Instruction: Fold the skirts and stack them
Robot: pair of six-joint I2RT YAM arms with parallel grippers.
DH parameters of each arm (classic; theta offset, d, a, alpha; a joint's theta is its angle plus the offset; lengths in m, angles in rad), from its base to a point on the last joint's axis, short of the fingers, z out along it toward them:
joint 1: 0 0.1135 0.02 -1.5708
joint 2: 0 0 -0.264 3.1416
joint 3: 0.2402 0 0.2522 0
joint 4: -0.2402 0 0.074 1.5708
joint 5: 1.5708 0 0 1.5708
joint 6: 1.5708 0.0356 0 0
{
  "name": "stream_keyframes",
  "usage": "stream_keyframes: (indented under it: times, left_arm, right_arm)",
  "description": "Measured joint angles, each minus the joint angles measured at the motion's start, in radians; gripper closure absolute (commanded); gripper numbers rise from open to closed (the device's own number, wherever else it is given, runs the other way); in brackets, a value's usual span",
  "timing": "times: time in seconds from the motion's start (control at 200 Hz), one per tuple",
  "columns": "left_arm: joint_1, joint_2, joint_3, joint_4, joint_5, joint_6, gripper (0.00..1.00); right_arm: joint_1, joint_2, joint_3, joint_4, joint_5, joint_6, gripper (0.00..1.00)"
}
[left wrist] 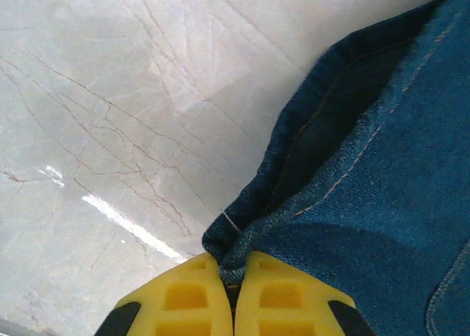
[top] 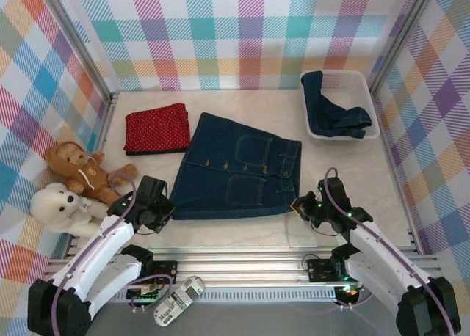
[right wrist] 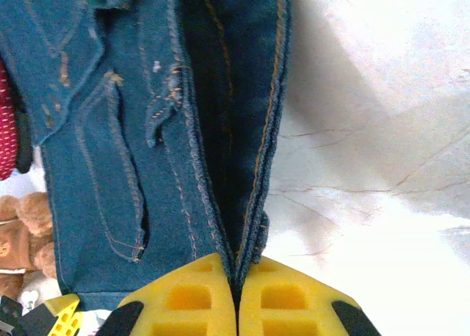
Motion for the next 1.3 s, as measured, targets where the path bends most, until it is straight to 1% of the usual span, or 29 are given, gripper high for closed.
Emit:
stream_keyframes:
  times: [0.175,0.24,0.345,0.435,0.53,0.585,0.69,0.835,0.9,0.975,0.985,0.995,1.055,1.165,1.24,1.3]
  left_arm:
    - [-0.113,-0.095,0.019,-0.07,-0.036,-0.074,1.0]
    - [-0.137,-0.113,0.023,-0.097,-0.047,-0.102,1.0]
    - [-0.148,-0.123,0.062,-0.135,-0.079,-0.127,1.0]
    - [-0.151,-0.086,0.157,-0.157,-0.13,-0.105,1.0]
    - [-0.15,0.01,0.33,-0.152,-0.199,-0.042,1.0]
    - [-0.142,0.082,0.418,-0.146,-0.23,0.014,1.0]
    - [-0.104,0.214,0.562,-0.052,-0.269,0.154,1.0]
    - [-0.051,0.389,0.689,0.075,-0.26,0.319,1.0]
    - [-0.034,0.505,0.78,0.107,-0.243,0.385,1.0]
    - [-0.018,0.64,0.882,0.138,-0.225,0.436,1.0]
    - [-0.018,0.64,0.882,0.138,-0.225,0.436,1.0]
    - [-0.014,0.676,0.909,0.145,-0.22,0.451,1.0]
    - [-0.005,0.772,0.982,0.164,-0.21,0.485,1.0]
    - [0.006,0.895,1.069,0.172,-0.196,0.533,1.0]
    - [0.01,0.967,1.125,0.168,-0.19,0.554,1.0]
    - [0.011,1.016,1.172,0.156,-0.185,0.561,1.0]
  right_arm:
    - [0.005,-0.195,0.0,-0.103,0.079,-0.018,1.0]
    - [0.005,-0.245,0.0,-0.125,0.09,-0.017,1.0]
    - [0.005,-0.269,0.0,-0.136,0.095,0.005,1.0]
    - [0.007,-0.255,0.013,-0.131,0.108,0.021,1.0]
    - [0.008,-0.185,0.085,-0.126,0.148,0.031,1.0]
    - [0.008,-0.113,0.159,-0.122,0.194,0.033,1.0]
    - [0.009,0.019,0.281,-0.079,0.29,0.062,1.0]
    - [0.012,0.185,0.332,0.026,0.393,0.117,1.0]
    - [0.012,0.28,0.356,0.056,0.436,0.157,1.0]
    - [0.012,0.375,0.394,0.074,0.477,0.198,1.0]
    - [0.012,0.388,0.4,0.074,0.484,0.203,1.0]
    - [0.012,0.397,0.403,0.076,0.486,0.204,1.0]
    - [0.011,0.46,0.433,0.08,0.512,0.233,1.0]
    - [0.01,0.547,0.47,0.091,0.545,0.256,1.0]
    - [0.01,0.584,0.48,0.095,0.559,0.271,0.94]
    - [0.01,0.607,0.485,0.095,0.569,0.279,0.93]
